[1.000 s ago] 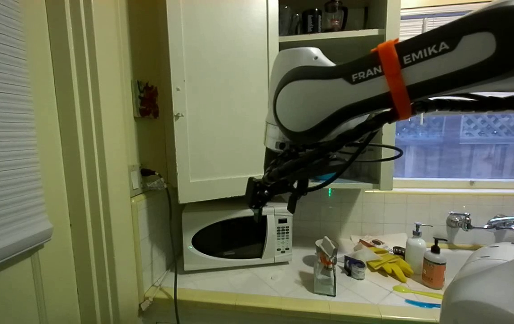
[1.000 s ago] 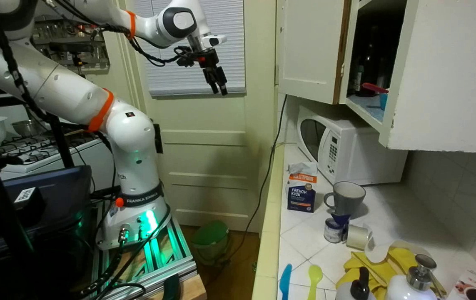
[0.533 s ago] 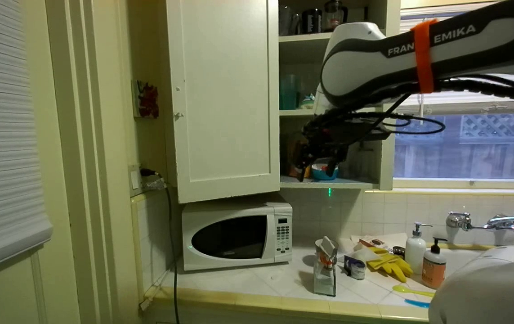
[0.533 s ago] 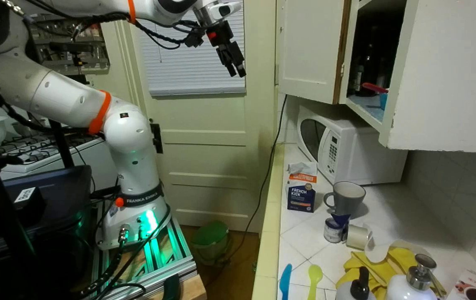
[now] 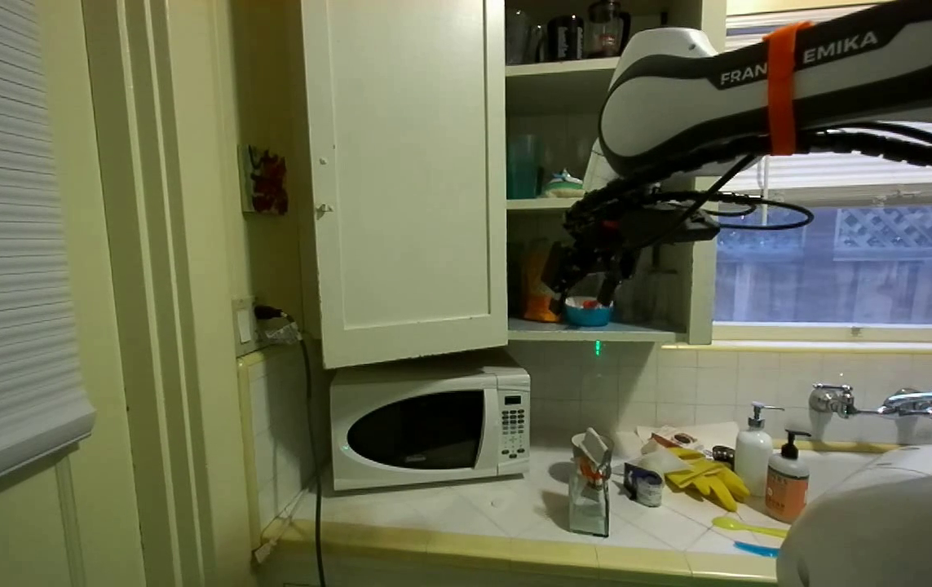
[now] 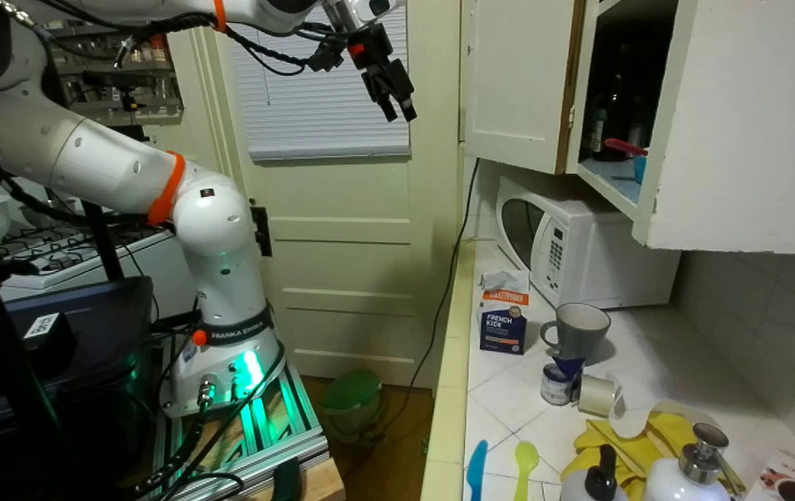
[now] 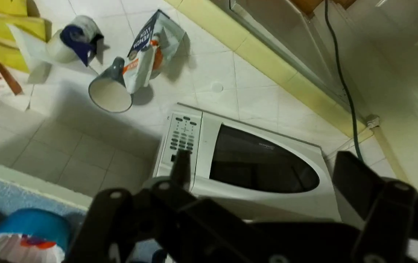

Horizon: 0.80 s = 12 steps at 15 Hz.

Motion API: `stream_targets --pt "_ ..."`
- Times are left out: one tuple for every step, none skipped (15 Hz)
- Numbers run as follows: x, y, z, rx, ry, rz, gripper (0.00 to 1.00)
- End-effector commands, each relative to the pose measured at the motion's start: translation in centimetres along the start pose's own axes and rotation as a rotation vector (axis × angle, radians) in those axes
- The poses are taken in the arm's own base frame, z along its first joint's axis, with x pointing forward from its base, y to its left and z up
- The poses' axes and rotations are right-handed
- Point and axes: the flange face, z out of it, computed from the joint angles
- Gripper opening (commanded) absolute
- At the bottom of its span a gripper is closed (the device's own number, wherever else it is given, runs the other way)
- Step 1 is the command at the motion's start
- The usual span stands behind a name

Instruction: Take the orange packet out of the open cabinet and put it on the counter.

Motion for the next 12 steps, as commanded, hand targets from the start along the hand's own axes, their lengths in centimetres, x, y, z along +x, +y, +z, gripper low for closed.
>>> stream_targets --pt "0.7 3.8 -1.4 -0.072 0.129 -0.136 1.0" --pt "1.2 4.8 -1.7 -0.101 0.175 -0.162 1.0" --pt "1.8 5.7 -1.8 -0.117 0.228 -0.184 1.0" --pt "2.7 6.3 -1.8 -0.13 0.278 -0.197 1.0" --pt "3.7 6.6 -1.8 -0.142 0.332 -0.203 1.0" --pt "4.9 6.8 -1.8 -0.165 0.384 -0.212 1.0" --pt "6.0 7.2 -1.7 -0.182 0.433 -0.206 1.0" --pt "6.8 7.7 -1.6 -0.199 0.472 -0.194 1.0" --pt "7.5 8.8 -1.1 -0.209 0.503 -0.145 1.0" --pt "8.0 10.0 -0.3 -0.206 0.509 -0.085 1.0" --pt "8.4 11.4 1.0 -0.201 0.465 -0.013 1.0" --pt "6.9 9.3 -0.6 -0.189 0.493 -0.102 1.0"
